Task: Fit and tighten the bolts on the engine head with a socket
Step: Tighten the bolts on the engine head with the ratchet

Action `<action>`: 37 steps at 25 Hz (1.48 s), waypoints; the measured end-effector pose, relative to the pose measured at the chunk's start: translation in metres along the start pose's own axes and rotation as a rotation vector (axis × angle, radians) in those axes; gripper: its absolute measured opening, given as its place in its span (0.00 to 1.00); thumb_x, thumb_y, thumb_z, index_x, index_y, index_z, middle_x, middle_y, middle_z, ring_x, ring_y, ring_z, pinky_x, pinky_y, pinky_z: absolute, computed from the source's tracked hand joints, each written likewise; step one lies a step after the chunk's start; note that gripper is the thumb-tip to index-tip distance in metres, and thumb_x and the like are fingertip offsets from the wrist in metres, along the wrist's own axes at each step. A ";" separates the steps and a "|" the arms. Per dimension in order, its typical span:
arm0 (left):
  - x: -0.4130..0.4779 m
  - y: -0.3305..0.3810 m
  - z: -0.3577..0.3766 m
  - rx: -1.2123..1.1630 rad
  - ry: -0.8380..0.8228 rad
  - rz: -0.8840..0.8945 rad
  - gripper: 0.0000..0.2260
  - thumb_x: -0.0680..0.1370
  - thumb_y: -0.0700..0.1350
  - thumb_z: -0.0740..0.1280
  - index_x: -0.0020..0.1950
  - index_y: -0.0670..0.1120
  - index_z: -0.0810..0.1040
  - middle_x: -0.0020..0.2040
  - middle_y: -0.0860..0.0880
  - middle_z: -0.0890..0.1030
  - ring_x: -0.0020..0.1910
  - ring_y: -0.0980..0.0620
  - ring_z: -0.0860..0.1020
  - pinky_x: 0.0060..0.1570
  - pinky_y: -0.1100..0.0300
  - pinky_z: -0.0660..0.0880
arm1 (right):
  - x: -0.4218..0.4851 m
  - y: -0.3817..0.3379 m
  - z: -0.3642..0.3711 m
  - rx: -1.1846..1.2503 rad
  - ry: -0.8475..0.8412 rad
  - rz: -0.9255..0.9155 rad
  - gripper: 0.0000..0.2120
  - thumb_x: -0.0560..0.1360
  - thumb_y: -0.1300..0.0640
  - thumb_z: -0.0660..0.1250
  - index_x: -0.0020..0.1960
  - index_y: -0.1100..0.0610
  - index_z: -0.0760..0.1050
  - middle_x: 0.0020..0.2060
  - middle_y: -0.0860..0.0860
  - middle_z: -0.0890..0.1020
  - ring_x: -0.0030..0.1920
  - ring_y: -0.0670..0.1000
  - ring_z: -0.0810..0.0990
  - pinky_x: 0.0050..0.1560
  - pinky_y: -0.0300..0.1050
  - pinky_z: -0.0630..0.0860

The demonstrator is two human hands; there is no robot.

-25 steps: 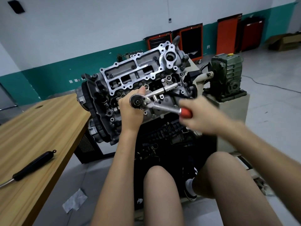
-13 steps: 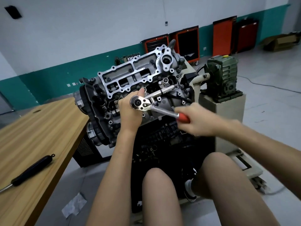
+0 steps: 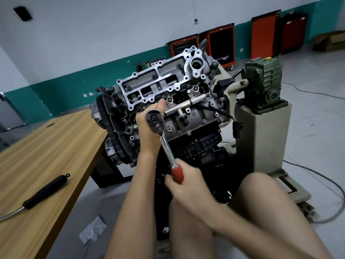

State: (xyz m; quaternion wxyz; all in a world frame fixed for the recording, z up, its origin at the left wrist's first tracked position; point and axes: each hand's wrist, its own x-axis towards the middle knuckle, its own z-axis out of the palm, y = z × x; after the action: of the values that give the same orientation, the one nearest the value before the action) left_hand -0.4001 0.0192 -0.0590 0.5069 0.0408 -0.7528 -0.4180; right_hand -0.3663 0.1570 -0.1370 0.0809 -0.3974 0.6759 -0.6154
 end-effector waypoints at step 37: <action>0.002 0.009 -0.001 0.158 -0.079 0.039 0.24 0.80 0.44 0.62 0.24 0.49 0.62 0.23 0.56 0.62 0.25 0.50 0.60 0.33 0.45 0.64 | 0.034 0.003 -0.075 -0.336 -0.140 -0.227 0.19 0.71 0.65 0.68 0.32 0.49 0.61 0.24 0.46 0.67 0.24 0.46 0.66 0.31 0.39 0.61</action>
State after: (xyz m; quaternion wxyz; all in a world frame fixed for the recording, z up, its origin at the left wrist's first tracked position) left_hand -0.3970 0.0237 -0.0518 0.4799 0.0495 -0.8034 -0.3489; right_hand -0.4349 0.1931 -0.1095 -0.0095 -0.5208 0.7125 -0.4702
